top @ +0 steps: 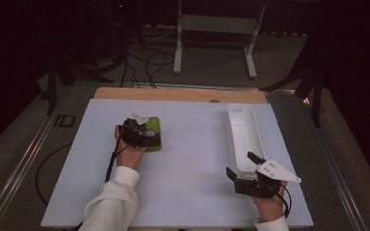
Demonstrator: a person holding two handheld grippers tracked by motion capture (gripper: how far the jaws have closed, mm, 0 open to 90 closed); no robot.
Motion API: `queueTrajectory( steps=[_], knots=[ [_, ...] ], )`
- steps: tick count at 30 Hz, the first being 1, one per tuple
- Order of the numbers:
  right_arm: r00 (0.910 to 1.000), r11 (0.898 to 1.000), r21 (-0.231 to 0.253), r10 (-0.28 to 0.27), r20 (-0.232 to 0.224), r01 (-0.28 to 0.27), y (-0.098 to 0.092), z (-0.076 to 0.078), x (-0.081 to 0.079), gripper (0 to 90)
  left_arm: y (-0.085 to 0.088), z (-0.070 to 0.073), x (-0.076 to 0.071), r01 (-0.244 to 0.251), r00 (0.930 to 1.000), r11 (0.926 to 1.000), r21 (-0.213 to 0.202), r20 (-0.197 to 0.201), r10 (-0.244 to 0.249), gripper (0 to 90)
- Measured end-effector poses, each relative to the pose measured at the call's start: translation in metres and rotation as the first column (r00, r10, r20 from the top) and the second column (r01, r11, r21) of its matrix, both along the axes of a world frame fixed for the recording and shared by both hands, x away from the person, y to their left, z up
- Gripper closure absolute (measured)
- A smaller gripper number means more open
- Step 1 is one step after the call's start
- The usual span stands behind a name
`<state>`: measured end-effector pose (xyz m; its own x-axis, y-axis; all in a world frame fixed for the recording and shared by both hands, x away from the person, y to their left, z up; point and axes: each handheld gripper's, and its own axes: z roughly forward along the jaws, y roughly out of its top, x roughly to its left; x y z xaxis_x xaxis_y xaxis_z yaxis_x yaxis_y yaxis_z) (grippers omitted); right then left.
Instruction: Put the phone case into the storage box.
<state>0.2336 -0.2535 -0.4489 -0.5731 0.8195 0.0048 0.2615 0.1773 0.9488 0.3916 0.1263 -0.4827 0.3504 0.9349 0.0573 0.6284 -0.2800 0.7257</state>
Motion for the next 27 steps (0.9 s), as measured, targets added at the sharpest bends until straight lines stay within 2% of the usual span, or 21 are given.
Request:
queueTrajectory(
  steps=[10, 17, 23, 27],
  knots=[
    [1.0000, 1.000, -0.002, 0.002, 0.000, -0.002, 0.001, 0.000, 0.000, 8.1, -0.005, -0.006, 0.002, -0.036, 0.9991, 0.9992, -0.020, -0.023, 0.035, 0.0],
    [1.0000, 1.000, 0.000, 0.000, 0.001, 0.000, 0.001, 0.000, 0.000, 8.2, -0.007, -0.011, 0.004, -0.061, 0.9968, 0.9981, -0.006, -0.052, 0.061, 0.0],
    [1.0000, 1.000, -0.003, 0.000, 0.001, 0.000, 0.001, 0.000, 0.000, 8.1, -0.010, -0.014, 0.005, -0.075, 0.9955, 0.9970, -0.018, -0.059, 0.074, 0.0],
    [1.0000, 1.000, -0.002, 0.001, 0.002, -0.001, 0.001, 0.000, 0.000, 8.1, -0.012, -0.017, 0.005, -0.095, 0.9934, 0.9954, -0.012, -0.066, 0.094, 0.0]
  ],
)
